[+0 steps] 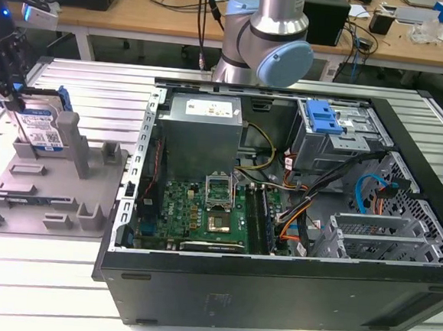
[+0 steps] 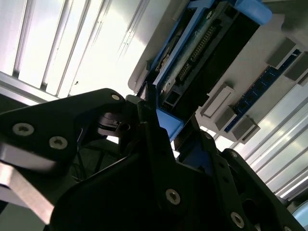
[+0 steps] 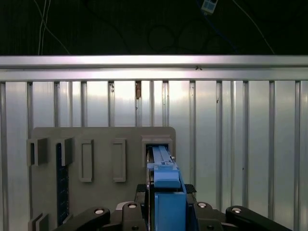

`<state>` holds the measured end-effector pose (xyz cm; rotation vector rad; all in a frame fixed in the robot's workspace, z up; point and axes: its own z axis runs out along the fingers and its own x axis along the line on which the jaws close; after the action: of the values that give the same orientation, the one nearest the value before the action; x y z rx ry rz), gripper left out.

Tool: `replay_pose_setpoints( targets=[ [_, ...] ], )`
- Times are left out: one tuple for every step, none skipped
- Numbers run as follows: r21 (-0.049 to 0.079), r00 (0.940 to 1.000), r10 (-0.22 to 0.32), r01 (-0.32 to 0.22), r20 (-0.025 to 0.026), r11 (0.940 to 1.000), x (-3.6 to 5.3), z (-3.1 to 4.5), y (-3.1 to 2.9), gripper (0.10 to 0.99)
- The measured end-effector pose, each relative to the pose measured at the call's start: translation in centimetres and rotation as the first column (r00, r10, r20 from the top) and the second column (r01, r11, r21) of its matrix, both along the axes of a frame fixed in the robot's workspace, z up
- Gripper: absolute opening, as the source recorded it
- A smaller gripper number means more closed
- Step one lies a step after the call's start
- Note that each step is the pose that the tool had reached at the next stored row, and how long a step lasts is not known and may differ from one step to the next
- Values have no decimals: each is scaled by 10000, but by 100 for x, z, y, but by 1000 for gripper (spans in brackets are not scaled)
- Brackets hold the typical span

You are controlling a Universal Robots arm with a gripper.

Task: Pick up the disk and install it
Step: 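Pick up the disk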

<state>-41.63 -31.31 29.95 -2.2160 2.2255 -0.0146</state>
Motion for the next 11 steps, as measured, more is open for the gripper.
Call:
replay_pose_setpoints(
  targets=[
    [1, 10000, 0, 0, -1, 10000, 0, 0, 0, 376],
    [2, 10000, 0, 0, 0, 10000, 0, -1, 0, 365],
    [2, 10000, 0, 0, 0, 10000, 0, -1, 0, 365],
    [2, 10000, 0, 0, 0, 10000, 0, -1, 0, 365],
    [2, 10000, 0, 0, 0, 10000, 0, -1, 0, 365],
    [2, 10000, 0, 0, 0, 10000, 0, -1, 0, 365],
    [2, 10000, 0, 0, 0, 10000, 0, -1, 0, 365],
    [2, 10000, 0, 0, 0, 10000, 0, -1, 0, 365],
    [2, 10000, -1, 1, 1, 10000, 0, -2, 0, 365],
    [3, 10000, -2, 2, 0, 10000, 0, -2, -1, 365],
    [3, 10000, -1, 1, -3, 10000, 0, -1, -2, 365]
  ],
)
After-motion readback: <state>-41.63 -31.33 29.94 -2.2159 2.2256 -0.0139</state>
